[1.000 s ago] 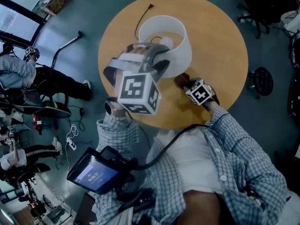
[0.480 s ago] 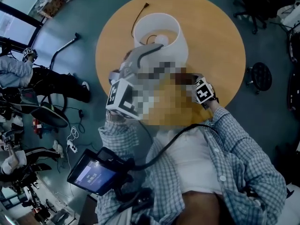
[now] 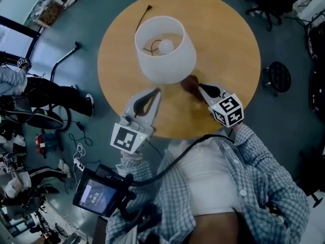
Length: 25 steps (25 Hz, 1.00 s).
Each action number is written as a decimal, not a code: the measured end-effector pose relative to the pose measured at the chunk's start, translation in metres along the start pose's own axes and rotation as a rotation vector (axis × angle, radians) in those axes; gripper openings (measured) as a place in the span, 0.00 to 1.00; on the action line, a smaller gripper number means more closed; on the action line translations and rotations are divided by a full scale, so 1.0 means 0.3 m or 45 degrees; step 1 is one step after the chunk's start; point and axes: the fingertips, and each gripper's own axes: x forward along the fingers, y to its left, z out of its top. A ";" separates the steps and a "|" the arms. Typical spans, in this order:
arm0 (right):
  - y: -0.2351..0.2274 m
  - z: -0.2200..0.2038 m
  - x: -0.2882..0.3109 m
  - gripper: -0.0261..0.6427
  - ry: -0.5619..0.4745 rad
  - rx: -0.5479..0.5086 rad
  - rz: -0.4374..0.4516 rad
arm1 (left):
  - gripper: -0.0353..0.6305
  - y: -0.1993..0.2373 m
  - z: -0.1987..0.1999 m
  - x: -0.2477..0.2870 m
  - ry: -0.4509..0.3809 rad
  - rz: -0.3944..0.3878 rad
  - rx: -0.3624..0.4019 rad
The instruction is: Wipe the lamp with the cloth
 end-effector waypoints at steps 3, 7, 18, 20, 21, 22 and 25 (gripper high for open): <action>0.040 0.041 -0.037 0.04 -0.081 0.022 0.020 | 0.06 -0.066 -0.168 0.000 0.082 -0.052 -0.102; 0.087 0.049 -0.038 0.04 -0.136 0.015 0.052 | 0.06 -0.139 -0.342 0.037 0.111 -0.109 -0.299; 0.145 -0.042 -0.016 0.04 -0.063 0.017 0.139 | 0.06 -0.246 -0.546 0.064 0.286 -0.184 -0.412; 0.150 -0.047 -0.014 0.04 -0.054 0.014 0.147 | 0.06 -0.240 -0.549 0.060 0.312 -0.189 -0.374; 0.151 -0.049 -0.013 0.04 -0.050 0.019 0.151 | 0.06 -0.239 -0.549 0.060 0.318 -0.196 -0.360; 0.151 -0.051 -0.011 0.04 -0.047 0.028 0.155 | 0.06 -0.239 -0.548 0.060 0.321 -0.204 -0.346; 0.145 -0.057 -0.002 0.04 -0.038 0.053 0.162 | 0.06 -0.245 -0.549 0.063 0.332 -0.236 -0.311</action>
